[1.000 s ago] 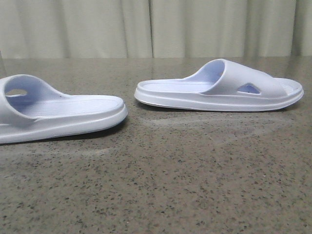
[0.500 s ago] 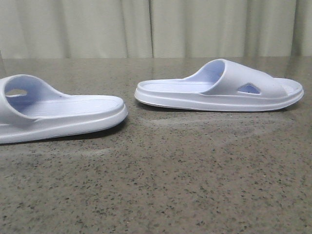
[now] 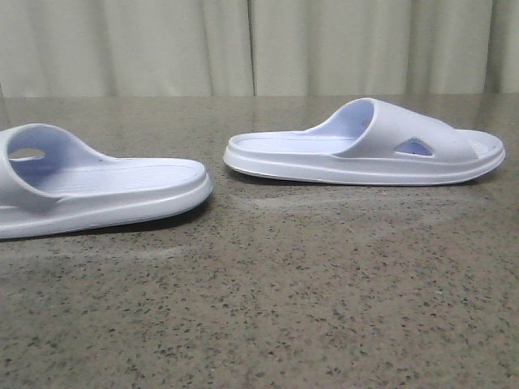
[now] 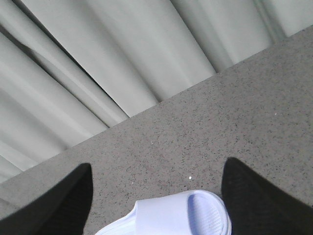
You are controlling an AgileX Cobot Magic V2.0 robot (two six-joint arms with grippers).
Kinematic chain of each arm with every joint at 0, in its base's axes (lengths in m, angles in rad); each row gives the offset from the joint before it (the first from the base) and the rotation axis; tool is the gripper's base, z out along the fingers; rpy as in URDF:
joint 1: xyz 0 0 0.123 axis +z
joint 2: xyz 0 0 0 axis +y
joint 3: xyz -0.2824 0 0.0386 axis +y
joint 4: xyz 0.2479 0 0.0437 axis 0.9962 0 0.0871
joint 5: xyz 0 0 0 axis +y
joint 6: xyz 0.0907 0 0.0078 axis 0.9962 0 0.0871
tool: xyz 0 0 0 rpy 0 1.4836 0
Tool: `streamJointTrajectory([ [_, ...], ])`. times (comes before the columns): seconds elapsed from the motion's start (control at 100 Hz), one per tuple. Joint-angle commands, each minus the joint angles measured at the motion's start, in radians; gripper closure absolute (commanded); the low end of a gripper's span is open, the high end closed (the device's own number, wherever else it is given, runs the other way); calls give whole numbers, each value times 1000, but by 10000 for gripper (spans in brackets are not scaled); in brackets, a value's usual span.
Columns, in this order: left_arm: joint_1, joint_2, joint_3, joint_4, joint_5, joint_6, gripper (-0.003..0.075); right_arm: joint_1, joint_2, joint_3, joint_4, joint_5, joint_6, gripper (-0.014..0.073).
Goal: Insert blue slippers together front up
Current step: 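Grasp the heel rim of the nearer slipper with the left gripper, then lift the slipper off the table with the left gripper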
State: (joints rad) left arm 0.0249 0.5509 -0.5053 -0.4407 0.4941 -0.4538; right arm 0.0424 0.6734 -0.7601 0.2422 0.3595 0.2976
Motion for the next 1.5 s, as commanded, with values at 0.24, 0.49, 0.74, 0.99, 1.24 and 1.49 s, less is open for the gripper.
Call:
streamJointTrajectory([
  [0.24, 3, 9, 66, -79, -102, -152, 246, -5, 3, -36, 8, -96, -8, 116],
  [0.49, 3, 51, 91, -170, -142, -152, 246, -5, 3, -36, 8, -96, -8, 116],
  [0.74, 3, 146, 91, -206, -142, -152, 246, -5, 3, -36, 8, -96, -8, 116],
  [0.99, 3, 210, 91, -230, -147, -148, 246, -5, 3, -36, 8, -105, -8, 116],
  [1.24, 3, 263, 91, -266, -154, -132, 246, -5, 3, -36, 8, -115, -8, 116],
  [1.49, 3, 324, 91, -438, -173, 42, 248, -5, 3, -36, 8, -119, -8, 116],
])
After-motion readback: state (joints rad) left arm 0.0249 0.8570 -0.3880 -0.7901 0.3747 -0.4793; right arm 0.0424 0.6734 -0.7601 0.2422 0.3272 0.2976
